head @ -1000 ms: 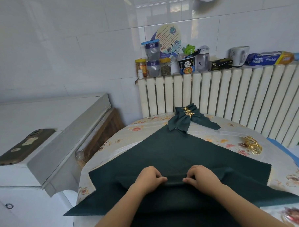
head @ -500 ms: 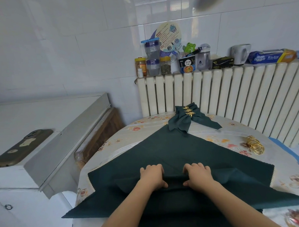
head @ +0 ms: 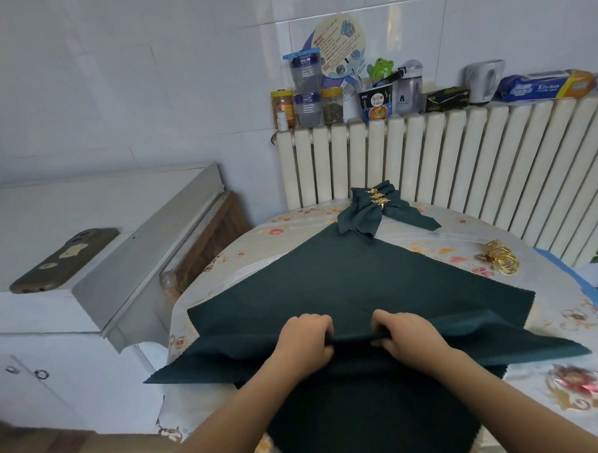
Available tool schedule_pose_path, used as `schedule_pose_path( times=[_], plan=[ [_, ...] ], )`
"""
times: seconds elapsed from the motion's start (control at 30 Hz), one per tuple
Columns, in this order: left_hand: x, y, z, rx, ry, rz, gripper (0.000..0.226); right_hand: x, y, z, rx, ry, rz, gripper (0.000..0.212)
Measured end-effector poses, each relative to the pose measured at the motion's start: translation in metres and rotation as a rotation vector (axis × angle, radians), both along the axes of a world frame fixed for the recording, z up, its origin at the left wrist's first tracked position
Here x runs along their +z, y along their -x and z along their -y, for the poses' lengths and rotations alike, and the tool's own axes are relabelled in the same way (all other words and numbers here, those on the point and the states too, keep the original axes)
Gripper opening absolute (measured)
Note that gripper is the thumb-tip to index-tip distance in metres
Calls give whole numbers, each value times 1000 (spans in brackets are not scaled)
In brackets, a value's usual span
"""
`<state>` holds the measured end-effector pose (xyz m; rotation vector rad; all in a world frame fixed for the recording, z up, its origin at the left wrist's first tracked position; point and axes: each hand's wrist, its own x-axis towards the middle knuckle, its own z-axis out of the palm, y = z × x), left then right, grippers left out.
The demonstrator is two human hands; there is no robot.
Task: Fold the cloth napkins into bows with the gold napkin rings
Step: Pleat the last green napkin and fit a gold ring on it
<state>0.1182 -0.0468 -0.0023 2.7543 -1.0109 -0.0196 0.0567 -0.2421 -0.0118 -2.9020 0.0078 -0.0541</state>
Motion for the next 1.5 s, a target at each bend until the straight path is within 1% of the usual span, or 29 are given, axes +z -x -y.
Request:
schedule_pose_path(
  times=[0.1, 0.17, 0.23, 0.3, 0.33, 0.4, 0.47, 0.53, 0.57, 0.6, 0.67, 0.73, 0.77, 0.8, 0.87, 1.0, 1.07, 1.13, 1.2, 1.27, 1.37, 1.5],
  plan=[
    [0, 6, -12, -74, -78, -60, 21, 0, 12, 10, 94, -73, -163, 23],
    [1, 7, -15, -75, -82, -90, 26, -2, 17, 12, 123, -106, -194, 19],
    [0, 8, -12, -38, -40, -75, 31, -4, 22, 9, 111, -114, -166, 15],
    [-7, 10, -6, -4, 31, -55, 29, -7, 26, 6, 97, -99, -114, 13],
    [-13, 11, -3, 16, 41, -87, 34, -7, 27, 4, 96, -91, -95, 13],
    [-25, 15, 0, 31, -46, -176, 52, -7, 30, -1, 103, -69, -55, 10],
    [-36, 21, 1, 20, -154, -170, 56, -8, 34, -4, 102, -22, -2, 6],
    [-44, 27, 0, 26, -185, -141, 56, -9, 33, -10, 110, -7, 82, 7],
    [-44, 29, -1, 29, -186, -123, 57, -10, 32, -14, 108, -56, 131, 10],
    [-45, 30, -1, 28, -191, -107, 57, -10, 29, -21, 85, -149, 161, 12],
    [-45, 30, -1, 20, -200, -82, 57, -11, 24, -38, -32, -435, 154, 14],
    [-44, 30, 0, 2, -194, -79, 56, -16, 19, -51, -216, -705, 71, 15],
    [-45, 29, -1, -9, -182, -85, 55, -20, 18, -55, -282, -757, 18, 14],
    [-44, 28, -5, -16, -167, -84, 55, -23, 15, -59, -302, -750, -10, 12],
    [-44, 26, -17, -27, -149, -70, 55, -25, 12, -64, -279, -658, -19, 10],
    [-49, 17, -49, 35, -110, -96, 49, -20, 11, -76, -211, -484, -88, 29],
    [-47, 12, -61, 69, -28, -128, 47, -16, 10, -83, -180, -386, -110, 30],
    [-41, 8, -72, 101, 54, -171, 46, -12, 8, -90, -104, -301, -122, 27],
    [-35, 5, -79, 144, 66, -184, 46, -12, 8, -94, -22, -296, -134, 31],
    [-31, 4, -82, 175, 61, -172, 45, -13, 8, -95, 1, -325, -144, 32],
    [-27, 3, -82, 190, 43, -213, 41, -13, 9, -94, -30, -353, -149, 25],
    [-10, -6, -78, 218, -74, -269, 45, -12, 6, -102, -95, -359, -158, 24]
  ],
)
